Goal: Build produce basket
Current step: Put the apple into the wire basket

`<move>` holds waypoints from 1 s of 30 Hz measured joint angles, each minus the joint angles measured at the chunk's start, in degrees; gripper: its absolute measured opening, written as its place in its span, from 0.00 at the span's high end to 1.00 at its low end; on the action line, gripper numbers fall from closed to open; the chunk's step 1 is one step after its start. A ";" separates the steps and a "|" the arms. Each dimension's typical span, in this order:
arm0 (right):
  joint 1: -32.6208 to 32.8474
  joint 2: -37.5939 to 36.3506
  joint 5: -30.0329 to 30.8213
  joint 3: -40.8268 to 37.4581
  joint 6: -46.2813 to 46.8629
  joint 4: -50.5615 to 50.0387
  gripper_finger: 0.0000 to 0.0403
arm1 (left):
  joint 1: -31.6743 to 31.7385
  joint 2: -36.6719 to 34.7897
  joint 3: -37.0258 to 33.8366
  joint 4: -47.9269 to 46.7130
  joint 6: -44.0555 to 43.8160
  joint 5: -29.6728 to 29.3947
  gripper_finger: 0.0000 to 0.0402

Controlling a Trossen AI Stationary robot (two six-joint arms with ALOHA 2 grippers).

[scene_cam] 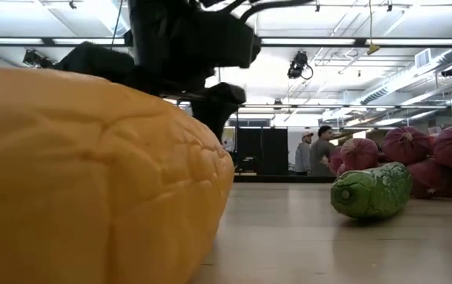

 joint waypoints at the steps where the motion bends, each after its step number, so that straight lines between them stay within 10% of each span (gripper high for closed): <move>1: 0.01 0.00 0.14 0.00 -0.02 -0.01 0.14 | 0.22 0.00 0.00 -0.81 -0.02 -0.23 0.16; 30: -0.02 -0.01 6.32 0.00 -1.57 -0.39 0.14 | 15.39 -13.05 0.10 -24.23 -3.26 -14.21 0.29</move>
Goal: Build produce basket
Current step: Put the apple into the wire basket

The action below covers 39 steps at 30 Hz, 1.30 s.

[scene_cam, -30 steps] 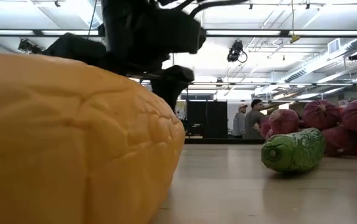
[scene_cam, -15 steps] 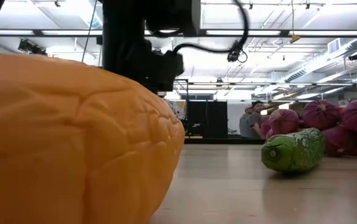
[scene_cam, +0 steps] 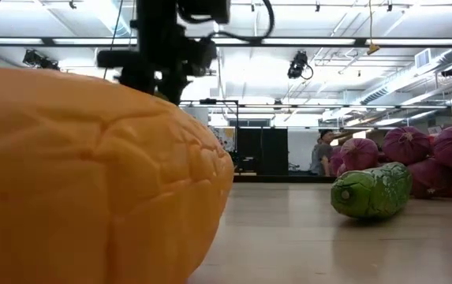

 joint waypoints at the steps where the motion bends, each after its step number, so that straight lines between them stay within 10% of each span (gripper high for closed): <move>1: 0.00 0.02 0.00 0.00 0.00 0.00 0.14 | 1.19 -1.33 -0.02 0.07 -0.63 -0.17 0.29; 24: 0.00 0.02 0.83 0.00 0.26 0.11 0.14 | 30.27 -17.71 0.01 2.24 -14.98 -7.13 0.28; 39: 0.00 0.01 0.83 0.00 0.69 0.29 0.14 | 32.31 -17.66 0.00 1.02 -15.91 -6.28 0.22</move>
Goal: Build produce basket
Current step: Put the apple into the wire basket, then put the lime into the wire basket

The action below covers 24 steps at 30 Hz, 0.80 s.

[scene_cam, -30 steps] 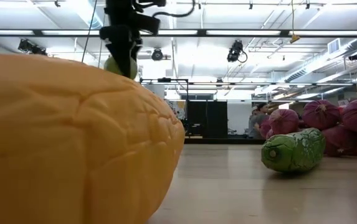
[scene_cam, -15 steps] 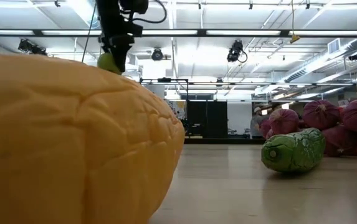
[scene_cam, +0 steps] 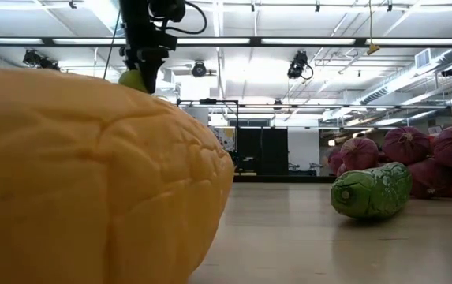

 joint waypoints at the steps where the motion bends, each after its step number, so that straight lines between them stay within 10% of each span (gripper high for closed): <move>1: 0.00 0.02 0.00 0.00 -0.01 0.07 0.14 | 0.29 0.01 0.01 0.02 0.98 0.37 0.22; 12: 0.00 -0.01 0.00 0.00 -0.12 0.08 0.14 | 3.99 0.02 -0.01 -0.11 6.40 6.34 0.03; 24: 0.00 0.02 0.00 0.00 -0.67 -0.22 0.14 | 2.14 0.02 0.00 -1.01 -2.12 6.41 0.03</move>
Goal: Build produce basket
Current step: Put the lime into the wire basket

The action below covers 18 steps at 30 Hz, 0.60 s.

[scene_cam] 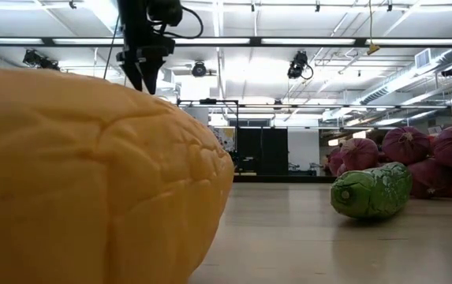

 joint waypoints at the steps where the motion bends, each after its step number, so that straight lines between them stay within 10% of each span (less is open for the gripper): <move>1: 0.00 -0.02 0.00 0.00 -0.05 -0.04 0.14 | -0.48 0.00 -0.01 -0.39 -0.32 0.00 0.03; 12: 0.00 -0.01 0.00 0.00 -0.46 -0.29 0.14 | -7.57 -3.78 0.00 0.01 -2.99 0.35 0.03; 18: 0.00 -0.02 -0.03 -1.88 -0.83 0.79 0.14 | -11.68 -7.92 0.01 5.10 -9.49 14.08 0.03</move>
